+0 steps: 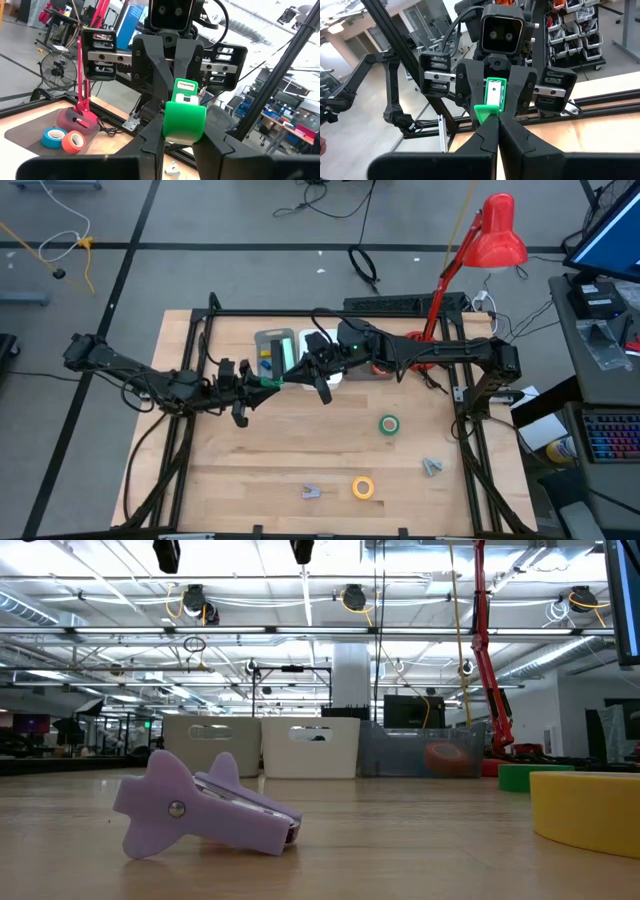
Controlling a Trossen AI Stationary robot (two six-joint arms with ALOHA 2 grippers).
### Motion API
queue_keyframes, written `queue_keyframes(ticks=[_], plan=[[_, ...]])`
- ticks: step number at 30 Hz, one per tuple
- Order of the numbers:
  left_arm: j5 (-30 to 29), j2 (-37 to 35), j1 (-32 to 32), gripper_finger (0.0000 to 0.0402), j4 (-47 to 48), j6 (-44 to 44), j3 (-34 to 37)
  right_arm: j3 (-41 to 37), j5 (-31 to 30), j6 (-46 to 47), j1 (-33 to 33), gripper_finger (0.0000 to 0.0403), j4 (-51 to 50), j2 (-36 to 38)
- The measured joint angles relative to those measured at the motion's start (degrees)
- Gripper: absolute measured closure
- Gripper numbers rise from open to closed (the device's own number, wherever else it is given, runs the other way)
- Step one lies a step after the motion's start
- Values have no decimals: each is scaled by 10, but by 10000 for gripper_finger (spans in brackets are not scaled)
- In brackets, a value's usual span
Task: Pick and place Stapler, Stapler remover, tape
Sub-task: Put the small green stapler into the grey bin
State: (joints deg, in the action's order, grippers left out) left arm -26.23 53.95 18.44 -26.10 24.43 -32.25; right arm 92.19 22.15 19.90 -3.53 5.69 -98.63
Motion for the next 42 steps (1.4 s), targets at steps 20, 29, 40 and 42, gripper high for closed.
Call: queue_keyframes(ticks=[20, 29, 40, 42], plan=[[-1, 0, 0, 326, 1, 12, 0, 0, 0, 3, 5, 403, 0, -1], [1, 0, 0, 324, 5, 14, 0, 0, -10, 0, 5, 403, 1, -1], [1, 0, 0, 325, 9, 13, 0, 0, -9, 3, 6, 403, -5, 4], [1, 0, 0, 329, 13, 13, 0, 0, -9, 2, 5, 403, -8, 8]])
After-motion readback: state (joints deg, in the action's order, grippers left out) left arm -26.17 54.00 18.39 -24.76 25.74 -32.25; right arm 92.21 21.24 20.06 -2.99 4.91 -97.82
